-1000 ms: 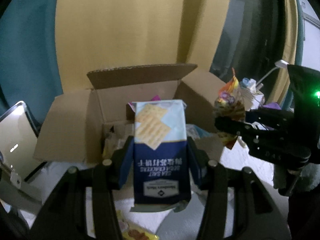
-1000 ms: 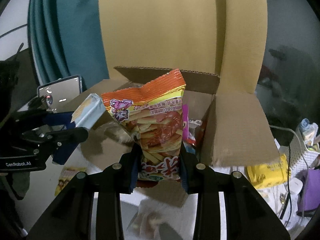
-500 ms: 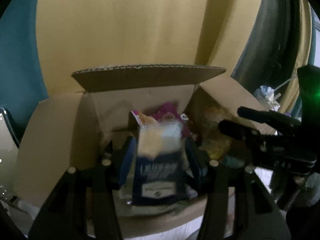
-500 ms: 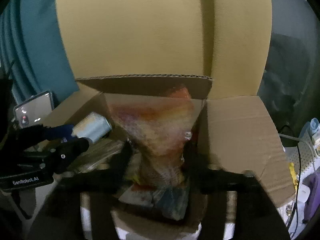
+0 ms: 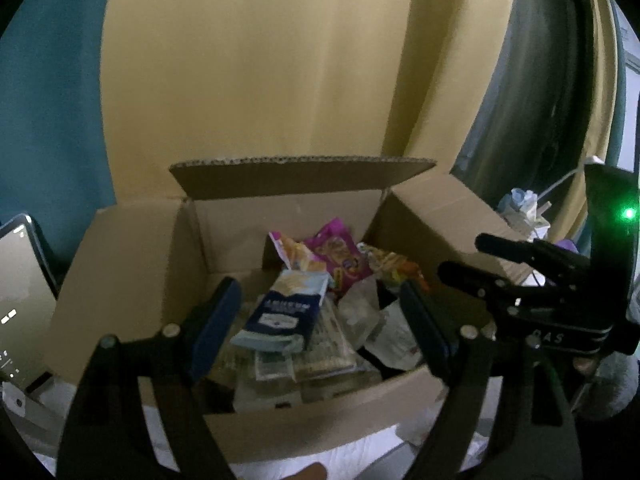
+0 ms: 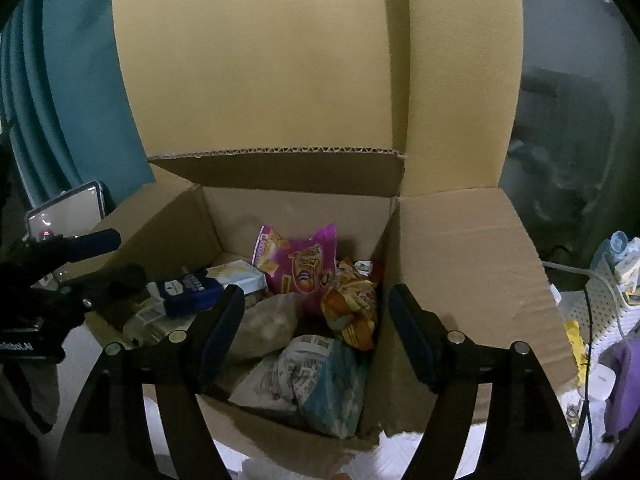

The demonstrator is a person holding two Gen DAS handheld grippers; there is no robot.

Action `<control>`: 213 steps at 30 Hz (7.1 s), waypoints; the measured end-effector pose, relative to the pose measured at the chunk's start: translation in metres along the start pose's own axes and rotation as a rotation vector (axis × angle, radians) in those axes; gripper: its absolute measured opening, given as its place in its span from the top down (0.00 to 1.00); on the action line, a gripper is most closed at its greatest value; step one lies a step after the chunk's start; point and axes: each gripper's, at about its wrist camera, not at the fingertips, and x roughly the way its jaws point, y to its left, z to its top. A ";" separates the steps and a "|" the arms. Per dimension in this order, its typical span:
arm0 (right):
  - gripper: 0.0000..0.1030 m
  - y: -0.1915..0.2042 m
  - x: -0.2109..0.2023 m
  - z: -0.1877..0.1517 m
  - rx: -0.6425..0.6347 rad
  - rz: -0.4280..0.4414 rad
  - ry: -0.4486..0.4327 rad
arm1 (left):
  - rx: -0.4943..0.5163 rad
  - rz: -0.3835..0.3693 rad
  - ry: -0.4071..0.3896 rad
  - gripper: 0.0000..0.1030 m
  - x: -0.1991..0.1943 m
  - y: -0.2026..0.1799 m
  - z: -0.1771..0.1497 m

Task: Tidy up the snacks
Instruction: 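Lower both held snacks into the cardboard box and release them, then grasp the yellow cartoon chip bag with the left tool while the right tool grasps the clear pastry bag, then place both held bags into the cardboard box and open both tools, then grasp the clear wrapped packet on the grey tray with the right tool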

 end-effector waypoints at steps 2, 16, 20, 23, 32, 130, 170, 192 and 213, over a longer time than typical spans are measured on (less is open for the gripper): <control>0.25 0.000 -0.006 -0.002 0.000 0.000 -0.005 | 0.003 -0.003 -0.005 0.20 -0.006 -0.003 -0.002; 0.25 0.016 -0.040 -0.041 -0.001 0.010 0.023 | -0.002 -0.027 0.059 0.20 -0.043 -0.012 -0.056; 0.25 0.019 -0.038 -0.068 0.010 0.021 0.071 | -0.017 -0.020 0.122 0.20 -0.043 -0.008 -0.085; 0.25 0.021 -0.033 -0.090 0.017 0.036 0.123 | -0.021 -0.005 0.175 0.20 -0.041 -0.003 -0.108; 0.25 0.031 -0.025 -0.140 0.031 0.067 0.226 | -0.066 0.055 0.266 0.19 -0.049 0.027 -0.161; 0.40 0.097 -0.043 0.007 -0.212 0.174 -0.034 | -0.059 0.026 0.104 0.43 -0.006 0.053 -0.020; 0.27 0.128 0.037 0.048 -0.191 0.071 0.016 | -0.163 0.093 0.035 0.13 -0.036 0.124 -0.020; 0.27 0.123 -0.099 -0.078 -0.149 0.080 0.053 | -0.113 0.066 0.044 0.12 -0.134 0.041 -0.132; 0.26 0.165 -0.123 -0.240 -0.221 0.274 0.262 | -0.231 0.109 0.153 0.12 -0.189 0.023 -0.286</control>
